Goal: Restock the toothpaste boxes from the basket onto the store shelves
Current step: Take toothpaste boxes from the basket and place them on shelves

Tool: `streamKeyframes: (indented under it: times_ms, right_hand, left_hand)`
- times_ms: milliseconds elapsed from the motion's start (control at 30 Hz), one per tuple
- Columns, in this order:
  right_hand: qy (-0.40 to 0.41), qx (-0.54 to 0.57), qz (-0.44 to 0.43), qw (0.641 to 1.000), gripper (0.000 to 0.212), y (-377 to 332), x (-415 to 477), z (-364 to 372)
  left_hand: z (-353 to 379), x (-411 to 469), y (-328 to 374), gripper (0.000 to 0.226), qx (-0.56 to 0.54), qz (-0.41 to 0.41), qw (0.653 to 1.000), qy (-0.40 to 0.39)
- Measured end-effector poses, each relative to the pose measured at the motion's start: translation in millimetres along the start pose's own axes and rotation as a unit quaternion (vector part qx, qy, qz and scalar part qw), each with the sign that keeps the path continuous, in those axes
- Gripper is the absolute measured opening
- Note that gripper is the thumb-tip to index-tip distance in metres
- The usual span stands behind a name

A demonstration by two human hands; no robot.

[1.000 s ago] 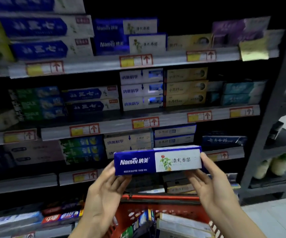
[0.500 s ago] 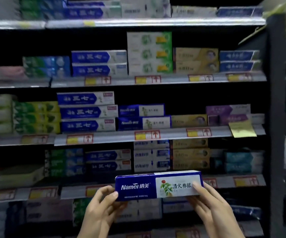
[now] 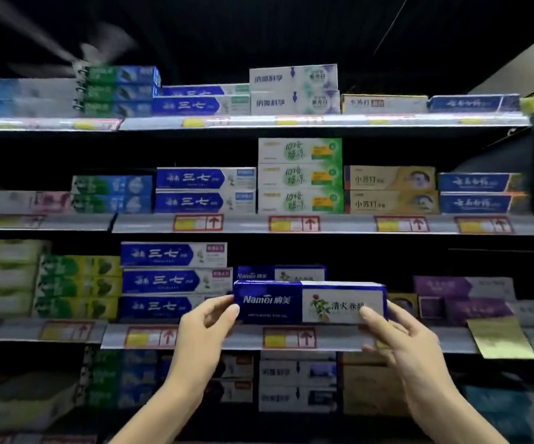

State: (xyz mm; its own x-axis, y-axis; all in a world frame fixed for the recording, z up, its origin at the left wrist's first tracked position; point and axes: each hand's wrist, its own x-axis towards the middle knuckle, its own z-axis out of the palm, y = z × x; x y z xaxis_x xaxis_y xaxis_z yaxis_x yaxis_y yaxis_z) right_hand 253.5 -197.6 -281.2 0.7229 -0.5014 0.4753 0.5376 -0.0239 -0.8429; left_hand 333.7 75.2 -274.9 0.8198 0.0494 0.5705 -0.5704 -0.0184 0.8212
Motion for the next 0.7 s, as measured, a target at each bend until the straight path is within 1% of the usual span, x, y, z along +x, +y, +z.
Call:
streamKeyframes:
  times_ms: [100, 133, 200, 300, 367, 467, 567, 600, 700]
  right_hand:
    - [-0.025, -0.056, -0.088, 0.994, 0.020, -10, 30, 13]
    - [-0.038, -0.075, -0.110, 0.990, 0.015, -10, 41, 17]
    - [-0.049, -0.105, -0.132, 0.984, 0.012, -4, 64, 23]
    - [-0.050, -0.132, -0.134, 0.981, 0.008, 12, 95, 31]
    - [-0.034, -0.157, -0.133, 0.978, 0.007, 24, 113, 36]
    - [0.001, -0.189, -0.110, 0.976, 0.014, 37, 131, 46]
    - [0.030, -0.223, -0.089, 0.970, 0.012, 50, 144, 50]
    - [0.033, -0.230, -0.082, 0.969, 0.014, 54, 146, 51]
    - [0.045, -0.284, -0.052, 0.956, 0.023, 71, 149, 50]
  left_hand:
    - [9, 25, 4, 0.028, 0.022, 0.030, 0.999, 0.033]
    - [11, 34, 4, 0.029, 0.030, 0.036, 0.998, 0.045]
    - [17, 49, 2, 0.029, 0.039, 0.039, 0.996, 0.070]
    - [23, 68, -6, 0.028, 0.062, 0.038, 0.993, 0.096]
    - [25, 77, -12, 0.026, 0.085, 0.045, 0.989, 0.110]
    - [28, 88, -20, 0.022, 0.103, 0.040, 0.985, 0.132]
    - [30, 95, -25, 0.021, 0.128, 0.032, 0.979, 0.152]
    - [30, 97, -26, 0.019, 0.136, 0.030, 0.978, 0.157]
    - [29, 96, -31, 0.004, 0.165, 0.024, 0.973, 0.159]
